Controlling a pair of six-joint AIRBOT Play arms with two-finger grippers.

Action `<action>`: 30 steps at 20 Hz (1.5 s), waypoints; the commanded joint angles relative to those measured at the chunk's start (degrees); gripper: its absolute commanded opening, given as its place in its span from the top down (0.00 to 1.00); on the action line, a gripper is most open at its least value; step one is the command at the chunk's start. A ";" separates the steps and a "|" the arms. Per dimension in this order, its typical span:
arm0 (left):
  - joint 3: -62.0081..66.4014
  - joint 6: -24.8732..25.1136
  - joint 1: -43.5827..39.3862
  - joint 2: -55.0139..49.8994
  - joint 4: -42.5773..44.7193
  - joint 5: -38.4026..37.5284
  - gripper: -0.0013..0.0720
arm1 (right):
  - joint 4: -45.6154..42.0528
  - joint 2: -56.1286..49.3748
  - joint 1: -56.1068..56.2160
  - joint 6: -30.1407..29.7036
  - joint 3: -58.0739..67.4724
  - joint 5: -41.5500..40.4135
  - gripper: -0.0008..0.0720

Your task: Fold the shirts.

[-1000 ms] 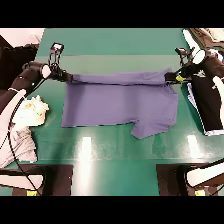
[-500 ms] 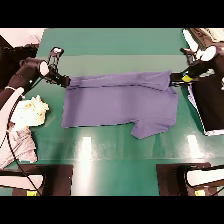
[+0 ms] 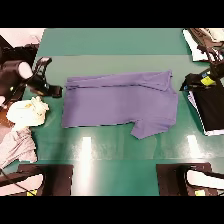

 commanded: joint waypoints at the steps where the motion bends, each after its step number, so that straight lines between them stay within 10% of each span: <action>1: -11.32 0.81 3.96 7.21 -7.41 -1.42 0.28 | 5.73 4.94 -2.71 -2.10 -8.44 -1.81 0.48; 14: -30.34 3.78 5.18 11.30 -18.47 8.52 0.28 | 10.93 13.64 -4.28 -4.04 -22.56 -5.66 0.48; 20: -30.27 4.02 5.18 11.32 -21.79 11.98 0.95 | 4.26 13.79 -4.35 -3.04 -22.69 -3.26 0.48; 30: -28.06 5.75 5.18 11.43 -21.77 11.69 0.95 | 4.98 13.84 -4.26 -1.22 -44.85 -18.18 0.48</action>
